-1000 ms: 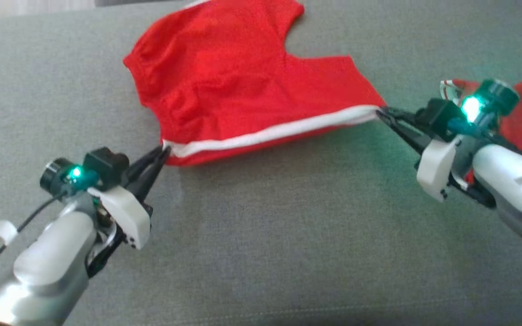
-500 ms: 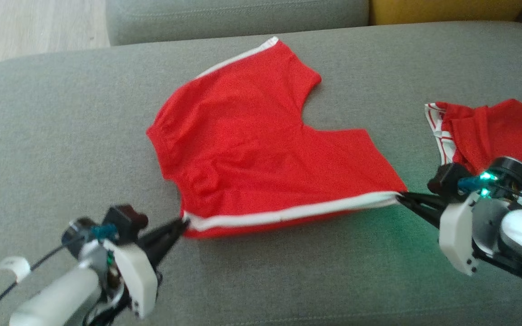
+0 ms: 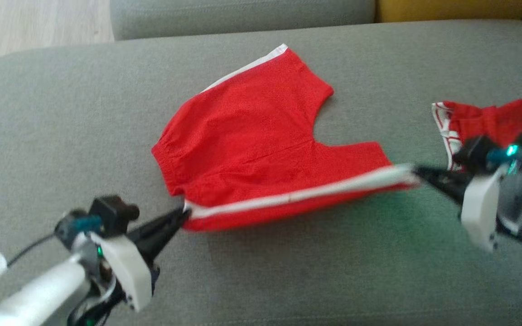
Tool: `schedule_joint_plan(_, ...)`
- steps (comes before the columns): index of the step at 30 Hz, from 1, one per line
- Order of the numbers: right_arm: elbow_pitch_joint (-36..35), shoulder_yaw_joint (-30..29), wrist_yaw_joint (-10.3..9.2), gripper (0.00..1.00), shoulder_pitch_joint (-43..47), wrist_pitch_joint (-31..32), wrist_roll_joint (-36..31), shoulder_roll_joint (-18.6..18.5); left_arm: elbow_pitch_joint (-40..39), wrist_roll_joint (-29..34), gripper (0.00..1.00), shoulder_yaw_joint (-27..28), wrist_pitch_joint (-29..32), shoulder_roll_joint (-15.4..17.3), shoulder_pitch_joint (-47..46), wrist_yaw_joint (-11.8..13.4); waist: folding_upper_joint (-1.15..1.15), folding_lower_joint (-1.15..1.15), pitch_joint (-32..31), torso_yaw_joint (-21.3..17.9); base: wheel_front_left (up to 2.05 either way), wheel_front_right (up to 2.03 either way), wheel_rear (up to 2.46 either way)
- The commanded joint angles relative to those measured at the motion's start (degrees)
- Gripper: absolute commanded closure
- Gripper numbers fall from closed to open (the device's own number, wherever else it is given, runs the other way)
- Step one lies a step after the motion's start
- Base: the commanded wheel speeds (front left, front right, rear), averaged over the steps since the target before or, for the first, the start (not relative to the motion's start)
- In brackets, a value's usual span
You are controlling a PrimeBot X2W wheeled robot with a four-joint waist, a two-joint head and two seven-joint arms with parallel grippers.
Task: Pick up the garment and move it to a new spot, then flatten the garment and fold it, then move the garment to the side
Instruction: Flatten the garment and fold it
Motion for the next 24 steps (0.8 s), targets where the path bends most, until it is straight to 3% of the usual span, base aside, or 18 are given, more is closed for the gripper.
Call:
schedule_joint_plan(1,-0.12,-0.94,0.11,1.00,-1.83,-0.75,0.02,-1.86,-1.49,-0.19,1.00,3.65,-0.69,1.55,-4.51,0.44,0.00,0.01,1.09,0.76,0.00,0.00,0.00)
schedule_joint_plan(13,6.53,-0.93,0.11,1.00,-20.31,-2.59,-2.16,2.12,2.61,1.59,1.00,6.96,-1.63,-4.64,-16.59,1.08,0.00,0.01,12.34,7.68,0.00,0.00,0.00)
schedule_joint_plan(24,11.81,-0.93,0.11,1.00,-28.52,0.56,-5.31,5.14,13.12,2.44,1.00,7.45,-4.65,-12.13,-24.28,0.58,0.00,0.01,18.81,13.34,0.00,0.00,0.00)
